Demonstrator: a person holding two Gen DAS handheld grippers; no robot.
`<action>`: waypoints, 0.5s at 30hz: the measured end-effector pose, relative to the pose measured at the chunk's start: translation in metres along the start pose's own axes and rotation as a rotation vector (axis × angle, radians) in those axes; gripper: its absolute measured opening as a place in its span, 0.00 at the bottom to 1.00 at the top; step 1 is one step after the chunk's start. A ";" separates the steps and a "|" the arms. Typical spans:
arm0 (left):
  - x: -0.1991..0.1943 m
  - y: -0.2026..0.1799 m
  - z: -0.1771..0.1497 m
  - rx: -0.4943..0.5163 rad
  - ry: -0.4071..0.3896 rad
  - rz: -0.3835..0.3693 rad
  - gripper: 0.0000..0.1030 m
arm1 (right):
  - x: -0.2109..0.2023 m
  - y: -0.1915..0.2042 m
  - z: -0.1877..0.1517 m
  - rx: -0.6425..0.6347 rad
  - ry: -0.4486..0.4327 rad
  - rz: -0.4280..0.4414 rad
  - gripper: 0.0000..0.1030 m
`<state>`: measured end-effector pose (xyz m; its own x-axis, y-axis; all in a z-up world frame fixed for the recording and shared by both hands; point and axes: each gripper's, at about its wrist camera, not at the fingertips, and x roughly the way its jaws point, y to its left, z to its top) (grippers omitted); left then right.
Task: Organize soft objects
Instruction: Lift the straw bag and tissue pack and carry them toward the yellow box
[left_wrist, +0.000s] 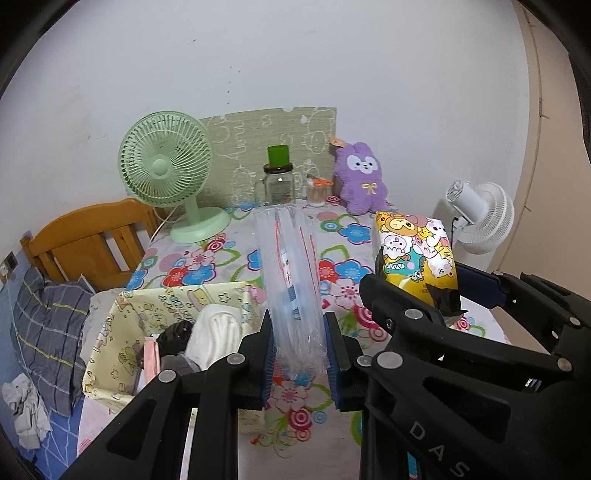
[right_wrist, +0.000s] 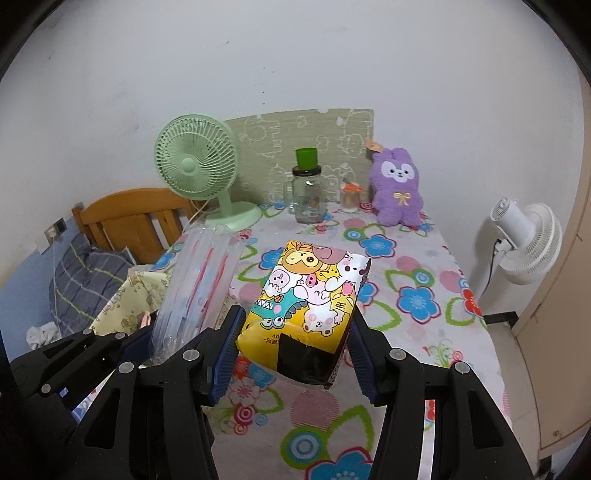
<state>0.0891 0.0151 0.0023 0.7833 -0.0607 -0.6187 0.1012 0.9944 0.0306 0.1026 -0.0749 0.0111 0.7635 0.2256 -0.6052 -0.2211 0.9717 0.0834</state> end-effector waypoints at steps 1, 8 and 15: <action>0.001 0.003 0.000 -0.005 0.000 0.001 0.22 | 0.002 0.003 0.001 -0.004 0.002 0.004 0.56; 0.010 0.029 0.002 -0.032 0.011 0.025 0.22 | 0.019 0.023 0.008 -0.024 0.017 0.049 0.56; 0.020 0.052 0.000 -0.035 0.027 0.053 0.22 | 0.036 0.044 0.012 -0.052 0.036 0.069 0.56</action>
<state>0.1098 0.0652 -0.0081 0.7701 -0.0057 -0.6379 0.0378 0.9986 0.0367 0.1281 -0.0232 0.0025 0.7229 0.2884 -0.6278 -0.3045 0.9487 0.0852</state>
